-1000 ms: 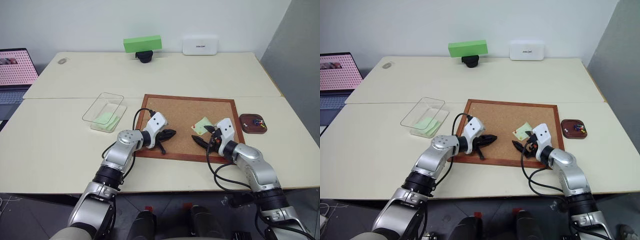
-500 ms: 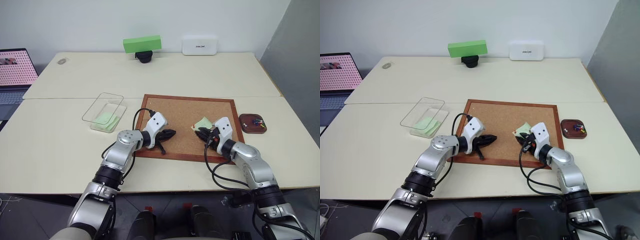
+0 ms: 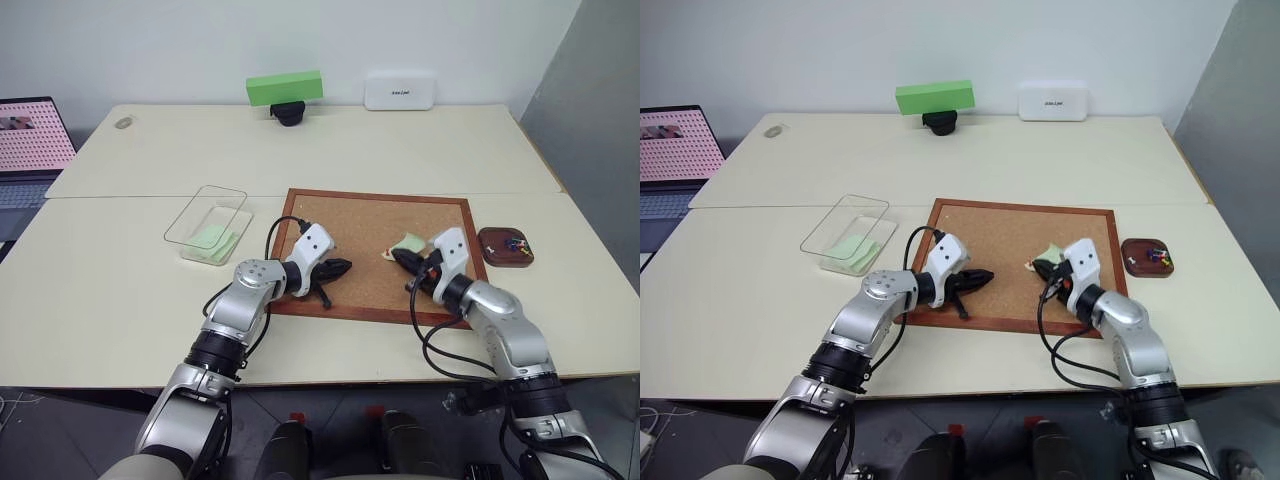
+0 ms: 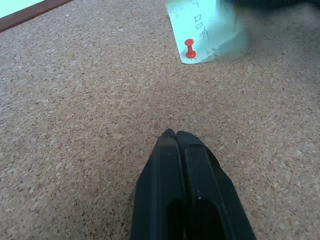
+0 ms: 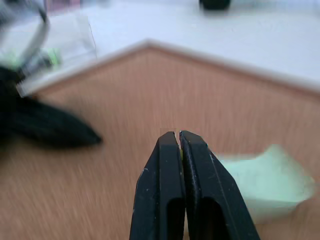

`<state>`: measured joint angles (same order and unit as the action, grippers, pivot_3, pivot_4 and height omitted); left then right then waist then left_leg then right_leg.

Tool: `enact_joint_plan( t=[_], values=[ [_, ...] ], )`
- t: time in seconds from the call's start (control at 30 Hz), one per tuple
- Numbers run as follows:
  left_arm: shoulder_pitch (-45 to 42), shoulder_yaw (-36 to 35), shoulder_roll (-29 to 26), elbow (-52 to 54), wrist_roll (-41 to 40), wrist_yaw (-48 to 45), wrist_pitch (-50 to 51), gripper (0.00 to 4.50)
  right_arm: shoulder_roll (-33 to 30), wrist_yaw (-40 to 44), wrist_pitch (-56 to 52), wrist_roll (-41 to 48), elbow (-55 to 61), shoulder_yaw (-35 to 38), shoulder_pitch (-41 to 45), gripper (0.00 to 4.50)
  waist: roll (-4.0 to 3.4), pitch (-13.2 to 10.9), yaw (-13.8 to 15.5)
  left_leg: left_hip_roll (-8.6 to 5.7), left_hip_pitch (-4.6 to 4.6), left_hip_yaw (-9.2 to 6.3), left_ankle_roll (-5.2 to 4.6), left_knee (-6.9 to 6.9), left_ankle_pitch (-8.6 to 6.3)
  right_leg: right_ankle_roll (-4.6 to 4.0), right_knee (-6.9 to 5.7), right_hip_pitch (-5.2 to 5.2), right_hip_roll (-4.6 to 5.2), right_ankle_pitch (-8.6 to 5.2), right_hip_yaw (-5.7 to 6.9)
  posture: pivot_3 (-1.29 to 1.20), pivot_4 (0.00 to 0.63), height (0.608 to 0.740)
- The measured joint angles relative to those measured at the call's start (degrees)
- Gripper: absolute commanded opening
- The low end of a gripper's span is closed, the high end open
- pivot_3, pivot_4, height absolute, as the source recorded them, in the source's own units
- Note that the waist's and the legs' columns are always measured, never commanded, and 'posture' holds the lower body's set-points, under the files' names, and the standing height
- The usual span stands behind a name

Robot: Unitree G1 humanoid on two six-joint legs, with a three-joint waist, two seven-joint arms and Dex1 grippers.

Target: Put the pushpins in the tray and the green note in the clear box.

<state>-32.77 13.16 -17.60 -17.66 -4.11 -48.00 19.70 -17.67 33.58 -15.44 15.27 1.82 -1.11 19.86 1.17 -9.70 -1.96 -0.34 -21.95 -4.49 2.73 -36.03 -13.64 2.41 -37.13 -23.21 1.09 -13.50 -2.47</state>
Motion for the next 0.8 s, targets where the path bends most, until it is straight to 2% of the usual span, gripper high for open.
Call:
enact_joint_plan(
  t=[0.2,0.37,0.5,0.8],
  values=[
    [0.01,0.03,0.01,0.07,0.0,-0.01,0.11,0.0,-0.14,-3.07,-1.14,-0.03,3.09,1.79,-0.31,0.05,0.02,0.01,0.02,0.0,0.0,0.0,0.0,0.0,0.0,-0.01,0.0,0.0,0.0,0.0,0.0,0.0,0.15,0.74],
    [0.0,0.08,0.01,0.1,0.0,-0.08,0.14,0.0,-2.47,-12.81,-1.34,-4.91,-1.37,6.91,1.49,0.05,0.02,0.01,0.08,-0.01,0.0,0.02,0.0,0.0,0.0,-0.04,0.0,0.0,0.01,0.02,-0.01,0.0,0.15,0.74],
    [0.04,0.07,-0.01,0.13,0.0,-0.18,0.14,0.0,-4.35,-18.51,-3.34,-5.61,-6.24,12.6,2.37,0.05,0.01,0.02,0.07,-0.01,0.0,0.02,0.0,0.02,0.0,-0.07,0.0,0.0,0.01,0.03,-0.02,0.0,0.15,0.74],
    [0.01,0.08,0.06,0.09,0.04,-0.17,0.13,0.0,-8.59,-19.55,-4.31,-9.74,-11.91,12.11,2.11,0.05,-0.02,0.04,0.05,-0.02,0.0,0.06,0.0,0.02,0.0,-0.04,0.0,0.0,0.01,0.02,-0.05,0.0,0.15,0.74]
  ],
)
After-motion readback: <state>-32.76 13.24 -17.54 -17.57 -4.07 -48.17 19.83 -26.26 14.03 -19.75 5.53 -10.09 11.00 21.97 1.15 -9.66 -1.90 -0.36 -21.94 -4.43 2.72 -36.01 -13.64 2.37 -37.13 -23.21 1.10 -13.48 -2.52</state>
